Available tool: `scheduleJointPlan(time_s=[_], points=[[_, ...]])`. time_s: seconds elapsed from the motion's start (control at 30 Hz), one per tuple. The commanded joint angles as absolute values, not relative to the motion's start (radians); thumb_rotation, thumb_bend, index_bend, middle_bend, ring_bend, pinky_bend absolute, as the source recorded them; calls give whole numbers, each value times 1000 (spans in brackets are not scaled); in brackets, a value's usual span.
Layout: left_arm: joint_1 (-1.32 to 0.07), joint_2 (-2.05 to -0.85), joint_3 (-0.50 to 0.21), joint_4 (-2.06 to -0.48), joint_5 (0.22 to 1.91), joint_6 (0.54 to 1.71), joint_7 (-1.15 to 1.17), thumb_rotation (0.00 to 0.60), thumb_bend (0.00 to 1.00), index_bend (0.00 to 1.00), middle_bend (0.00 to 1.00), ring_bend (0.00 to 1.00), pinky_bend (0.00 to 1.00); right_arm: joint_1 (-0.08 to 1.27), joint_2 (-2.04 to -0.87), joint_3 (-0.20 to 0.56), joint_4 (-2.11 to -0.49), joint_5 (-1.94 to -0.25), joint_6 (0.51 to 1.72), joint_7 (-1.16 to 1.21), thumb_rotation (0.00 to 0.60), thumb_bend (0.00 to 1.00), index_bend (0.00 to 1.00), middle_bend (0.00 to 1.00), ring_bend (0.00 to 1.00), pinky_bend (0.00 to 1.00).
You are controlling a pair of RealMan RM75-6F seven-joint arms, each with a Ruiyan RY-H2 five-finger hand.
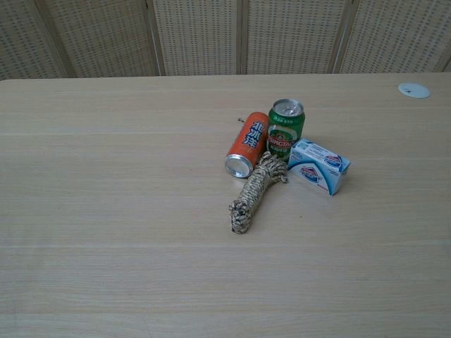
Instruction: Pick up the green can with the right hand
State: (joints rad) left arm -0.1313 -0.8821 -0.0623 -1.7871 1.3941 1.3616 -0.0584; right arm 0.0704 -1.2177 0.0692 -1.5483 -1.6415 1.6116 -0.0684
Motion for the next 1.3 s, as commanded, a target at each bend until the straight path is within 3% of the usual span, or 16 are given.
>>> scheduleJointPlan(time_s=[0.03, 0.4, 0.7, 1.03, 1.3], points=[[-131, -883, -62, -1789, 1396, 1365, -54, 600, 0, 0, 0, 0, 0, 73, -1219, 67, -1543, -1642, 1608, -67, 600, 0, 0, 0, 0, 0], [-131, -882, -57, -1798, 1403, 1362, -65, 600, 0, 0, 0, 0, 0, 93, -1242, 47, -1546, -1639, 1553, -19, 600, 0, 0, 0, 0, 0], [-147, -908, -50, -1774, 1430, 1337, -108, 600, 0, 0, 0, 0, 0, 259, -1275, 107, -1579, -1586, 1325, 155, 600, 0, 0, 0, 0, 0], [-166, -893, -68, -1779, 1362, 1275, -222, 600, 0, 0, 0, 0, 0, 476, -1395, 214, -1572, -1330, 962, 340, 600, 0, 0, 0, 0, 0], [-155, -877, -74, -1792, 1358, 1294, -249, 600, 0, 0, 0, 0, 0, 601, -1520, 279, -1466, -1190, 842, 281, 600, 0, 0, 0, 0, 0]])
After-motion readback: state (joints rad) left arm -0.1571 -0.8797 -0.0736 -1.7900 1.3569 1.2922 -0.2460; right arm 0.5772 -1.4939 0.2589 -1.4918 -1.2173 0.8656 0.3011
